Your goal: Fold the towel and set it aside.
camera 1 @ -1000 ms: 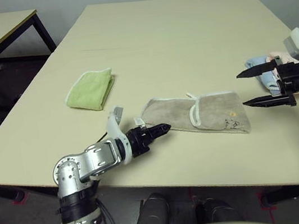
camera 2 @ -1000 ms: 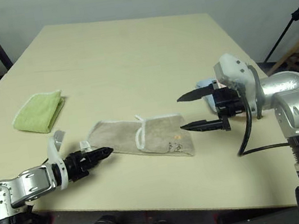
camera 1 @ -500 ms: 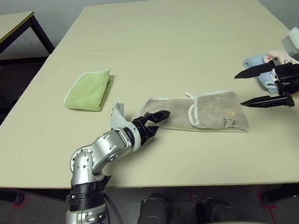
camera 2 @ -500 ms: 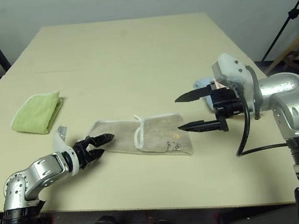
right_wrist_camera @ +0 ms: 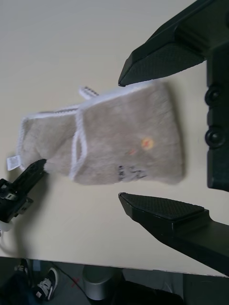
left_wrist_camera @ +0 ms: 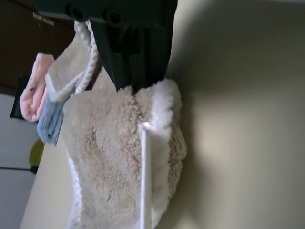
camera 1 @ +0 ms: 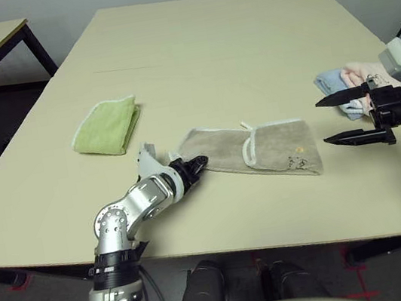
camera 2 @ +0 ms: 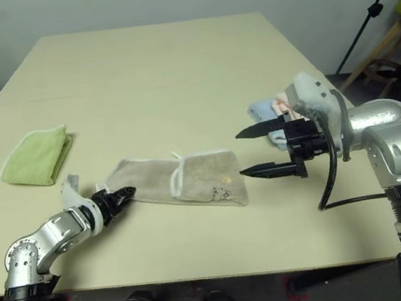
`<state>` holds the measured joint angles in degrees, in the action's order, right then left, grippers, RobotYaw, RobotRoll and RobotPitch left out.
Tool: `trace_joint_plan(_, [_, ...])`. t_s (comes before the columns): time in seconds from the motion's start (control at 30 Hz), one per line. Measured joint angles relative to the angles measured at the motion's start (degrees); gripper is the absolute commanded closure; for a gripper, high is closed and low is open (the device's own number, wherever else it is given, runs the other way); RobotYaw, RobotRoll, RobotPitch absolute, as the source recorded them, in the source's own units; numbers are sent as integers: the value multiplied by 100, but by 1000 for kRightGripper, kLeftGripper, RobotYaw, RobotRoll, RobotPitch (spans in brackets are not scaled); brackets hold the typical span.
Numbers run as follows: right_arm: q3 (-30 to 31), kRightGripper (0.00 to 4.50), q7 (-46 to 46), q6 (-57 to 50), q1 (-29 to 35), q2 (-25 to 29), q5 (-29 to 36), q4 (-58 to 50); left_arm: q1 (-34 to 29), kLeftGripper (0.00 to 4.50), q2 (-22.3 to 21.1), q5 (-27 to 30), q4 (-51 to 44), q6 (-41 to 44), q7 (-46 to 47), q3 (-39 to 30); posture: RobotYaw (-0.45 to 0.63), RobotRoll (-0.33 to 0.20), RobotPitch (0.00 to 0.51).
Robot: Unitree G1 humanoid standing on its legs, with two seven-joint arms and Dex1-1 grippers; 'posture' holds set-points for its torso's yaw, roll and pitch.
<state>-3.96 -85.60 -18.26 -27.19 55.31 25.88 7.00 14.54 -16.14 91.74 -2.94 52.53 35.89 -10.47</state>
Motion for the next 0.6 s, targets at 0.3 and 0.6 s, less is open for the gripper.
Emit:
trace_joint_plan(0.3, [71,0,-77,85,-6,-75,-7,142,-423,4485,-497,-21,-365,-13,-112,-511,205,0,108])
trace_joint_plan(0.6, [133,0,-209,176,-67,-112,-82,317,-439,4485,-1180,-622,-1188,139,-837,-292,219,0,107])
